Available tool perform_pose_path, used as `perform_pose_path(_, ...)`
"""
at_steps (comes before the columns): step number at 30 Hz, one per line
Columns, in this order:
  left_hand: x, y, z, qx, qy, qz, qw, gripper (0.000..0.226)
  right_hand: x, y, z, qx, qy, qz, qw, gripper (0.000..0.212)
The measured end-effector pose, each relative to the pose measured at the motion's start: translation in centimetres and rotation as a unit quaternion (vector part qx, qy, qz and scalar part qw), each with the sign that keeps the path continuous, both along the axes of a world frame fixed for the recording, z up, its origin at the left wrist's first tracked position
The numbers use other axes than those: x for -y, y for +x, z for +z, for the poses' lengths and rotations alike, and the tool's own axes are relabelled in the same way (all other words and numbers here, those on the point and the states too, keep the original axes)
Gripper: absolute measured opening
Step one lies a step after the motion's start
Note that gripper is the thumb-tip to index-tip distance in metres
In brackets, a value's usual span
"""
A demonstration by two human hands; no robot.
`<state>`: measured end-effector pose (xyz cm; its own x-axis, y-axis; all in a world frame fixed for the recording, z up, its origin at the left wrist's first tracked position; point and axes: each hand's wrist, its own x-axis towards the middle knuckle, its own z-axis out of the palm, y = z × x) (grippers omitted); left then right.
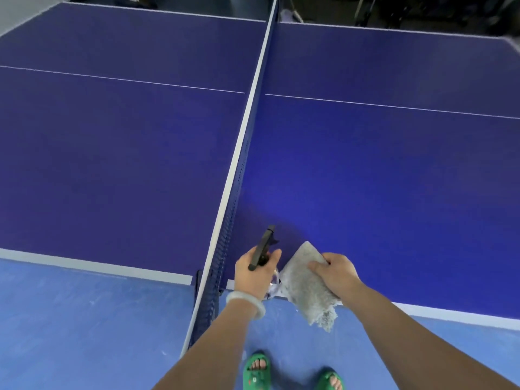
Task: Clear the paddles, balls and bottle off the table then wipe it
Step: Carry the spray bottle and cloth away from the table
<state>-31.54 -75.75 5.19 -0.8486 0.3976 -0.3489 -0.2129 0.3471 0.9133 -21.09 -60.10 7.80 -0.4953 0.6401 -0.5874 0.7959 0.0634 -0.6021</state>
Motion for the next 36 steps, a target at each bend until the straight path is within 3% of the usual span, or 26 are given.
perform_pose_path(7, -1.0, 2.4, 0.2, 0.014, -0.011, -0.058, 0.998, 0.030, 0.4, 4.9, 0.7, 0.006, 0.006, -0.103, 0.995, 0.033)
perform_pose_path(12, -2.2, 5.9, 1.3, 0.095, 0.027, -0.153, 0.983, 0.035, 0.5, 10.0, 1.4, 0.007, 0.003, -0.166, 0.986, 0.022)
perform_pose_path(20, -5.2, 13.5, 2.7, 0.044, -0.019, -0.258, 0.965, 0.024, 0.8, 20.4, 2.4, -0.014, 0.026, -0.231, 0.972, 0.018)
perform_pose_path(28, -6.7, 29.3, 3.9, -0.047, -0.048, -0.388, 0.919, 0.027, 4.9, 39.1, 3.1, -0.033, 0.051, -0.350, 0.935, 0.028)
perform_pose_path(31, -6.6, 37.3, 4.4, -0.035, -0.043, -0.444, 0.894, 0.024, 7.4, 47.8, 3.8, -0.032, 0.063, -0.412, 0.908, 0.034)
perform_pose_path(36, -6.9, 50.6, 4.7, -0.033, -0.026, -0.524, 0.851, 0.031, 11.4, 60.6, 4.8, -0.016, 0.102, -0.501, 0.859, 0.013)
